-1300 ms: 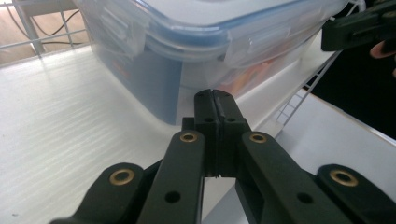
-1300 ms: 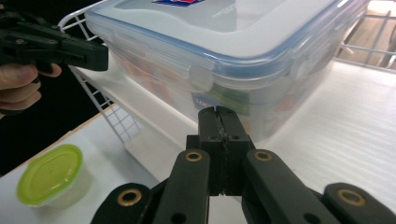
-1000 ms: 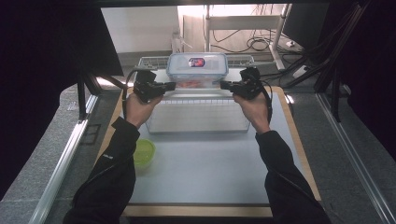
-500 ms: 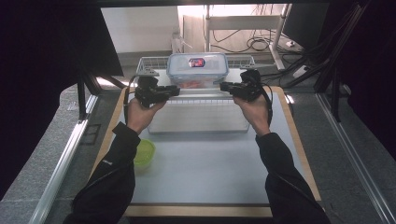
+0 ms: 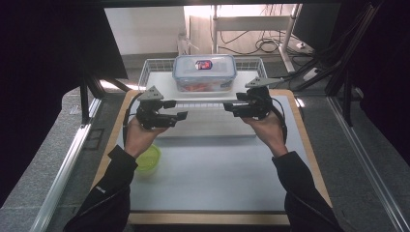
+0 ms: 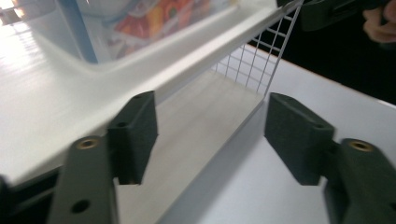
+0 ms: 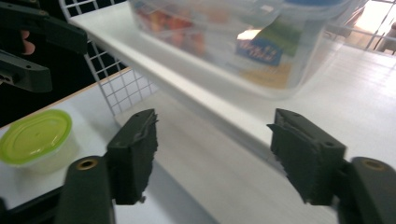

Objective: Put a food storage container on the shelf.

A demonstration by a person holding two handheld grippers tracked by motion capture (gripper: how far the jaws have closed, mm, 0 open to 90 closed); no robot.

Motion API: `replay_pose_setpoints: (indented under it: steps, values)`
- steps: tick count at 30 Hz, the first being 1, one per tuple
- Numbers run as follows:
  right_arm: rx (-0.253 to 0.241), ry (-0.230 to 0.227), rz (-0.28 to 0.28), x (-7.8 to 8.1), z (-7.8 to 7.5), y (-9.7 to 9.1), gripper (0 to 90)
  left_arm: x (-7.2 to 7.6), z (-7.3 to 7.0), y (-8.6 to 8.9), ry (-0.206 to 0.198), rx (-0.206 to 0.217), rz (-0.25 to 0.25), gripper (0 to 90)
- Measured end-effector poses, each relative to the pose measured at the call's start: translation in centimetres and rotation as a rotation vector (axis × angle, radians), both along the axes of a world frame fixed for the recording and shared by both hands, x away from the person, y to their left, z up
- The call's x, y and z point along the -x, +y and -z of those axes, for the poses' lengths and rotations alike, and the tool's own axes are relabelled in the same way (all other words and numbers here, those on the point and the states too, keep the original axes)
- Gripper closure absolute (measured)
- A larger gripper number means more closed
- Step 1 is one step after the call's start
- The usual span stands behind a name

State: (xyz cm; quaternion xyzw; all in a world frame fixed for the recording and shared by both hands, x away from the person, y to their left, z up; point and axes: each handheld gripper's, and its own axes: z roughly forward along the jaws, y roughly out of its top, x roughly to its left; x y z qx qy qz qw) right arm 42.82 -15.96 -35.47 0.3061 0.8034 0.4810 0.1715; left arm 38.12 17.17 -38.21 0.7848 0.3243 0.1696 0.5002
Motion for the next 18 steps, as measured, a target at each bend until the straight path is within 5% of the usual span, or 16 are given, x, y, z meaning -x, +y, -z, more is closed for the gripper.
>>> replay_pose_setpoints:
  steps: [6, 18]
  values:
    - [0.044, -0.029, -0.012, 1.8, 1.1, -0.6, 20.3, 2.3, 1.6, -0.3, -0.005, 0.012, -0.008, 22.5]
    - [0.041, 0.007, -0.046, 4.8, 3.6, -2.1, 4.6, 5.7, 4.2, -0.1, 0.035, -0.007, 0.007, 11.9]
